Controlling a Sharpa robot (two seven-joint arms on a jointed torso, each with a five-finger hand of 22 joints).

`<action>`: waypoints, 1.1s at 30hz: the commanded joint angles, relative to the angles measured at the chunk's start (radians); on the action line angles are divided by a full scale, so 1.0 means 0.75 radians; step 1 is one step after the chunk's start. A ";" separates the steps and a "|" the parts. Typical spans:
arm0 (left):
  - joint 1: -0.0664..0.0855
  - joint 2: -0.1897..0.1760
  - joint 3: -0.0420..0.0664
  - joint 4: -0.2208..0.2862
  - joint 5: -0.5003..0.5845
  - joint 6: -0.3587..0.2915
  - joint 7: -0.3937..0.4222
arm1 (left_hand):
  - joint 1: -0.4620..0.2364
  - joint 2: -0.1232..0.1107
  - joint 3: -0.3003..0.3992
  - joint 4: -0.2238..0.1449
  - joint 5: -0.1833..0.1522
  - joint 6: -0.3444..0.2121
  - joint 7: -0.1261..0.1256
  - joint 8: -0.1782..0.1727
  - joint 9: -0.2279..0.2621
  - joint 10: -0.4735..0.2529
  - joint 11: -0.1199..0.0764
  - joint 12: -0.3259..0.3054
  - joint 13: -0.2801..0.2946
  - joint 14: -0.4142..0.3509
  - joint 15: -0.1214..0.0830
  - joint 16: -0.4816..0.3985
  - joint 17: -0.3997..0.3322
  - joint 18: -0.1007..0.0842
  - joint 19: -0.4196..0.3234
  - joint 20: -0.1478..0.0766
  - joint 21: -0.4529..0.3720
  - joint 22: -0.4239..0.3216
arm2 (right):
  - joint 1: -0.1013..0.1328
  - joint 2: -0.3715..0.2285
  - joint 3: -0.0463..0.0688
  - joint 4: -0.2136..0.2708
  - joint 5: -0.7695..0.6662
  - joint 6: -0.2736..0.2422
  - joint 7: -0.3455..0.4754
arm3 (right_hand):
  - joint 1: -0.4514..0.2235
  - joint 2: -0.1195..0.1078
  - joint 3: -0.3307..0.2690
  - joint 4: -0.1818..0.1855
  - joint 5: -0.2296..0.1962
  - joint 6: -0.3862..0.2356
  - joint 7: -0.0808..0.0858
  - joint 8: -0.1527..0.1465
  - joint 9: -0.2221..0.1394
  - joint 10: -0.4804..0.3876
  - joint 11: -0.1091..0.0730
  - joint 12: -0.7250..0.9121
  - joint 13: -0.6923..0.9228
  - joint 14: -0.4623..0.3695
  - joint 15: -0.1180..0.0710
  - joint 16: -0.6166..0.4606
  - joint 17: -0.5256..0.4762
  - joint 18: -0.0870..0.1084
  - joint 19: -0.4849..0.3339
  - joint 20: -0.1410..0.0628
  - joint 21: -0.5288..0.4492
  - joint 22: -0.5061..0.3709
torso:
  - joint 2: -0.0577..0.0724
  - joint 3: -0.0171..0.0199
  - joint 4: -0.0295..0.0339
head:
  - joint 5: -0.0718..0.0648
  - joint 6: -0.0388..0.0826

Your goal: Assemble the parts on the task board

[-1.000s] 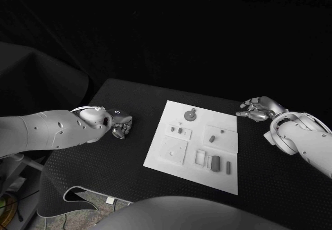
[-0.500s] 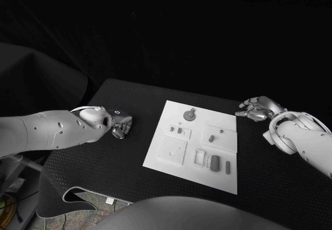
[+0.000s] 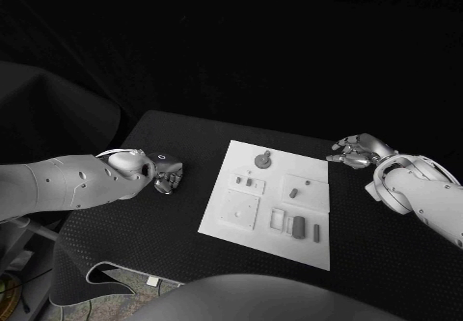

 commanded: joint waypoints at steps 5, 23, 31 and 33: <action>-0.023 -0.001 -0.016 -0.030 0.034 -0.086 -0.014 | 0.080 0.086 0.013 0.001 0.006 0.011 0.000 0.008 0.003 0.016 0.000 -0.009 -0.003 0.013 -0.003 -0.008 0.004 0.015 0.013 -0.004 0.001 0.008 | -0.001 0.000 0.000 0.000 -0.010 0.015 0.012 | -0.006 0.006 -0.005 0.004 -0.001 -0.006 0.019 0.005 -0.002 -0.010 0.002 0.005 -0.001 -0.012 -0.001 -0.008 -0.001 0.020 0.000 -0.007 -0.005 0.016 | 0.000 -0.0018 -0.0003 | -0.007 0.000; 0.022 -0.038 -0.014 0.027 0.365 -0.337 0.173 | 0.091 0.082 0.026 -0.001 0.007 0.010 -0.001 0.008 0.007 0.025 -0.001 -0.019 -0.004 0.015 -0.007 -0.015 0.010 0.012 0.016 -0.007 -0.003 0.009 | -0.001 0.000 0.000 -0.001 -0.010 0.018 0.013 | -0.007 0.006 -0.006 0.004 -0.001 -0.006 0.019 0.005 -0.002 -0.010 0.001 0.006 -0.001 -0.012 -0.002 -0.008 -0.001 0.020 0.000 -0.007 -0.005 0.016 | 0.000 -0.0001 0.0005 | -0.021 0.000; 0.045 -0.038 -0.014 0.037 0.459 -0.357 0.208 | 0.093 0.082 0.028 -0.001 0.007 0.010 -0.001 0.009 0.008 0.027 -0.002 -0.021 -0.004 0.017 -0.009 -0.016 0.012 0.012 0.019 -0.009 -0.002 0.010 | -0.001 0.002 0.000 -0.002 -0.010 0.018 0.013 | -0.007 0.006 -0.006 0.004 -0.001 -0.006 0.019 0.005 -0.002 -0.010 0.001 0.006 -0.001 -0.012 -0.002 -0.007 -0.002 0.020 0.000 -0.007 -0.005 0.016 | 0.000 0.0001 -0.0006 | -0.026 0.000; 0.050 -0.036 -0.014 0.038 0.503 -0.360 0.217 | 0.094 0.082 0.028 -0.001 0.007 0.010 -0.001 0.008 0.008 0.028 -0.002 -0.022 -0.004 0.017 -0.009 -0.016 0.012 0.011 0.019 -0.009 -0.002 0.011 | -0.001 0.002 0.000 -0.003 -0.010 0.018 0.013 | -0.007 0.006 -0.006 0.004 -0.001 -0.006 0.018 0.006 -0.003 -0.010 0.001 0.006 -0.001 -0.012 -0.002 -0.007 -0.002 0.020 0.000 -0.007 -0.005 0.016 | 0.000 0.0000 -0.0004 | -0.029 0.000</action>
